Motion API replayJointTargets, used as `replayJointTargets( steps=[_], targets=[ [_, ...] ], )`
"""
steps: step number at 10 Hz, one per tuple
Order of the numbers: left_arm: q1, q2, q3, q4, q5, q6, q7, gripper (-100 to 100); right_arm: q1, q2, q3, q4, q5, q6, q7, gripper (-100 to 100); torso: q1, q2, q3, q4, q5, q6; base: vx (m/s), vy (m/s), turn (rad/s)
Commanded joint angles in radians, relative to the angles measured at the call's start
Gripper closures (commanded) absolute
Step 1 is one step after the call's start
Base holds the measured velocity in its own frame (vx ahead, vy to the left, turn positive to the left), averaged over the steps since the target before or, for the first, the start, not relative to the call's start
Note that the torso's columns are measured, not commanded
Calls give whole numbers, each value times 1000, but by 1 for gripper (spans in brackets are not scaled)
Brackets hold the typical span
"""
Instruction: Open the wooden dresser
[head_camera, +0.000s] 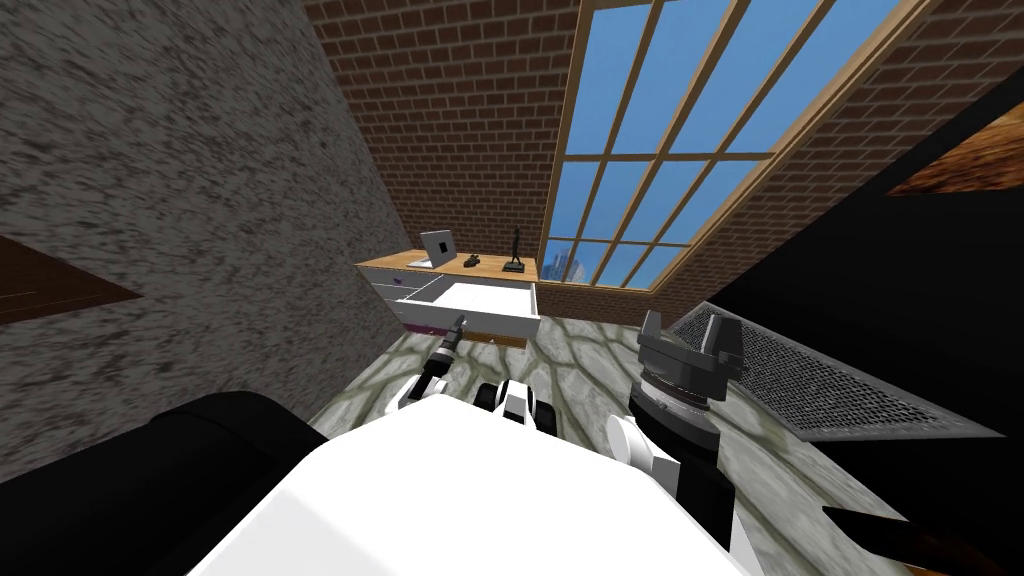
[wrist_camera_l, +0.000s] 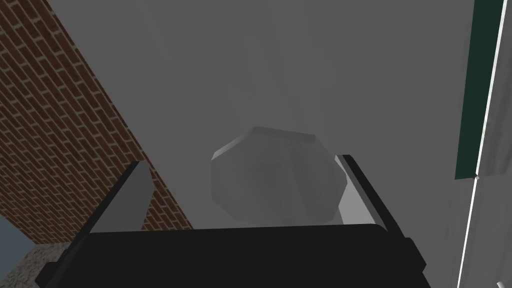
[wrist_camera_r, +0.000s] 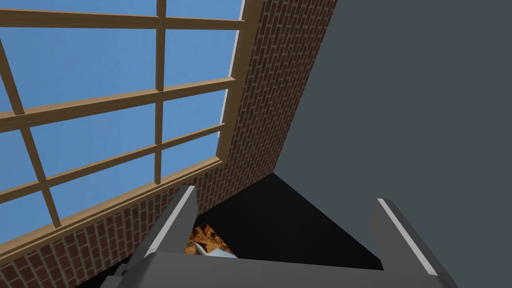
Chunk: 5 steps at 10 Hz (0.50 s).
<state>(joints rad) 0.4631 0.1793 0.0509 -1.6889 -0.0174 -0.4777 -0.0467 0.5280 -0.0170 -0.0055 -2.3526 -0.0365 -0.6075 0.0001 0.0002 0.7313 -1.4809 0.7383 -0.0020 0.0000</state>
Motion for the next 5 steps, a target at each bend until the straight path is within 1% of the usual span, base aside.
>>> replayJointTargets(
  steps=[1,5],
  targets=[
    [18,16,8,-71,7,46,14,-100,0,0,0,0,0,0,0,0,-2,5,3,2,-1,0,21,-16,-3],
    [48,42,17,-170,19,117,36,-100,0,0,0,0,0,0,0,0,-7,19,10,11,-8,-3,1,-18,-9]
  ],
)
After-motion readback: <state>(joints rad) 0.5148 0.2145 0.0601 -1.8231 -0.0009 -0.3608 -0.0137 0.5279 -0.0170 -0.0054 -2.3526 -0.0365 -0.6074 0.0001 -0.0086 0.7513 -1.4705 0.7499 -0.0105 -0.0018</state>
